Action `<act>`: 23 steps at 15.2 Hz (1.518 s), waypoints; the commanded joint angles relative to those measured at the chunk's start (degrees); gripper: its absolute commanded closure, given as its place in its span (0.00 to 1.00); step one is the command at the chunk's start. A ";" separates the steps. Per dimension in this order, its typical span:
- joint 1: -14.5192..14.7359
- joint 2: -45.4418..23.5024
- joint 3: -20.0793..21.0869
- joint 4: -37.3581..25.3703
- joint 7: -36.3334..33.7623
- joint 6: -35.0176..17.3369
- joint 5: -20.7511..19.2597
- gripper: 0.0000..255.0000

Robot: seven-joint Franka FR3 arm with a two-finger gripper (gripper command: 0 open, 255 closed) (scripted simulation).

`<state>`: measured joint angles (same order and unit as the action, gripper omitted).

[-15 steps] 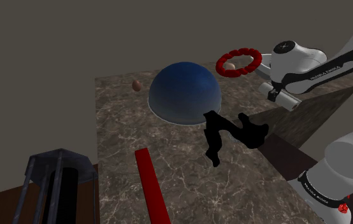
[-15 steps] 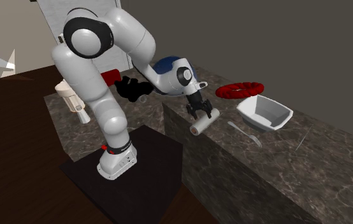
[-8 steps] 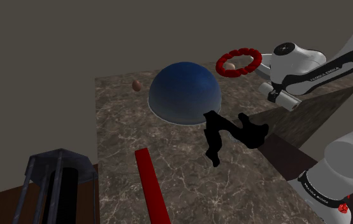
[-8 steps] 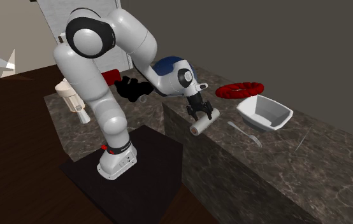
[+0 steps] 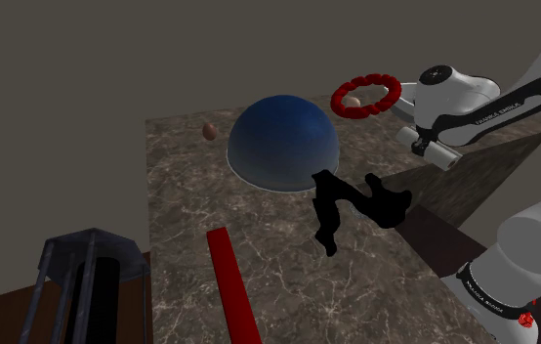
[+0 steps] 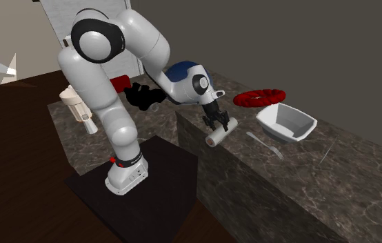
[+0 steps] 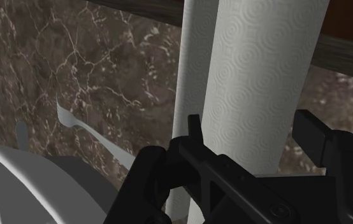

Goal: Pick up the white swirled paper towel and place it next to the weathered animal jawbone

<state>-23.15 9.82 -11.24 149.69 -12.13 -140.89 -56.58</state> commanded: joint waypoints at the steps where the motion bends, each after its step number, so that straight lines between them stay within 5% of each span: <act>1: 0.01 -0.02 0.00 0.01 0.01 0.01 0.01 1.00; 23: 2.63 11.84 0.75 -4.43 13.62 13.39 10.78 1.00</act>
<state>-20.71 21.16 -10.62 145.64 0.95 -128.32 -46.30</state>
